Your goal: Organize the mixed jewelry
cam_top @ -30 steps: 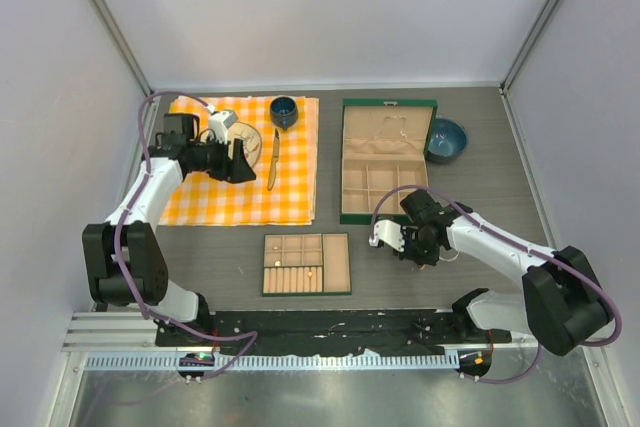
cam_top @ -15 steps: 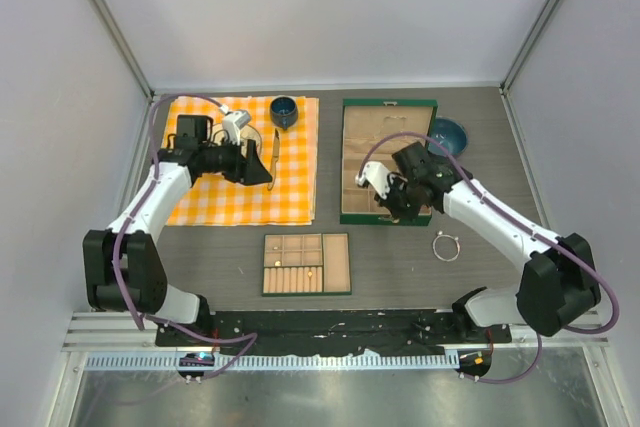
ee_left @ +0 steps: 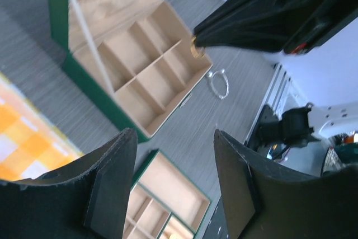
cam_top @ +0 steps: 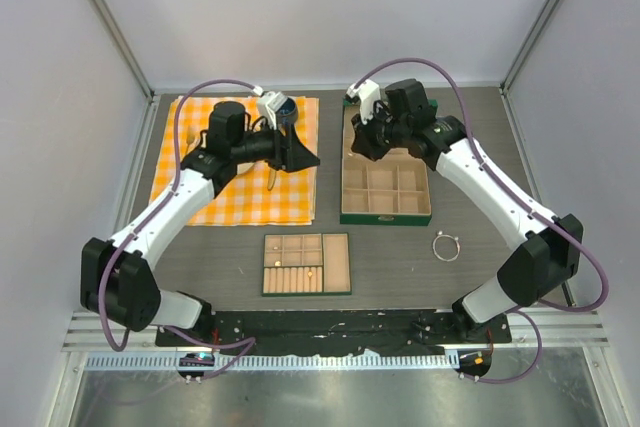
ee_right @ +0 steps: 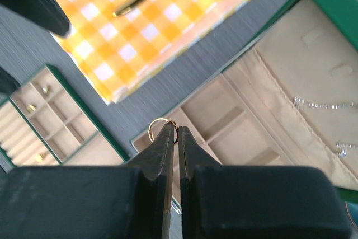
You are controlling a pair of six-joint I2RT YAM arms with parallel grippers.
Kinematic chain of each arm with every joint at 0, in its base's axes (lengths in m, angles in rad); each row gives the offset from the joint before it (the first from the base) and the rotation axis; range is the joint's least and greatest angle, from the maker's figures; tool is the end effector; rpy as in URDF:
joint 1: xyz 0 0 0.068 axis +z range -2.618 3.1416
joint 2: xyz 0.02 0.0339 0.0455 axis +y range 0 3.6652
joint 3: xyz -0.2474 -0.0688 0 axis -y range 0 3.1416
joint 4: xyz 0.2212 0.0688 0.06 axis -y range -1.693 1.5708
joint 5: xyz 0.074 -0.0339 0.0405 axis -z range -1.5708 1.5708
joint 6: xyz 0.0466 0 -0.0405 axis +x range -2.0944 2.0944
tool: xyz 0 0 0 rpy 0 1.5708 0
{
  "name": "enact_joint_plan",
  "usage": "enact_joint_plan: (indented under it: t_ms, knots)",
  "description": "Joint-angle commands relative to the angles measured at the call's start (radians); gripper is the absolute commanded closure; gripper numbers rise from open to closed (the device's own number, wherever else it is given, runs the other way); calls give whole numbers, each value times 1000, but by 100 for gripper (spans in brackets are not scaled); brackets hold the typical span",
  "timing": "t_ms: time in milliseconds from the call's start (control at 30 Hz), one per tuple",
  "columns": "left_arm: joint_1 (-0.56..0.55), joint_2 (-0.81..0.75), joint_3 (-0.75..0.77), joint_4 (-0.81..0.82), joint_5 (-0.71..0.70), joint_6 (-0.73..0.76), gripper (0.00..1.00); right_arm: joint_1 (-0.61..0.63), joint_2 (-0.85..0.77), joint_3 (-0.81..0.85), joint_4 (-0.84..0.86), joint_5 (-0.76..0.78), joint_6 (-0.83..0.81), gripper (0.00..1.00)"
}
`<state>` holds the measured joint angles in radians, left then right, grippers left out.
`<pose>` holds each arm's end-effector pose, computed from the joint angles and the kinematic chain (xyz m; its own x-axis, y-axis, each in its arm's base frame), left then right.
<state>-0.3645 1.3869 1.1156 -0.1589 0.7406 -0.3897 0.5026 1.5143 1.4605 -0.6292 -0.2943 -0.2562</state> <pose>0.2714 -0.1372 0.3100 -0.6781 -0.0414 -0.7338 0.6253 0.4921 -0.6056 0.2758 0.1670 0.3337 -0.3682 -0.4791 -0.7968 -0.7768 0.6294 -0.0195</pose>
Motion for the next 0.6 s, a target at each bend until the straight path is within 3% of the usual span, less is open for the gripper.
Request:
enact_joint_plan:
  t_ms: [0, 567]
  knots:
    - [-57, 3, 84, 147, -96, -113, 39, 34, 12, 61, 109, -14, 130, 99]
    - [-111, 87, 95, 228, -188, -193, 49, 67, -37, 15, 221, 64, 253, 99]
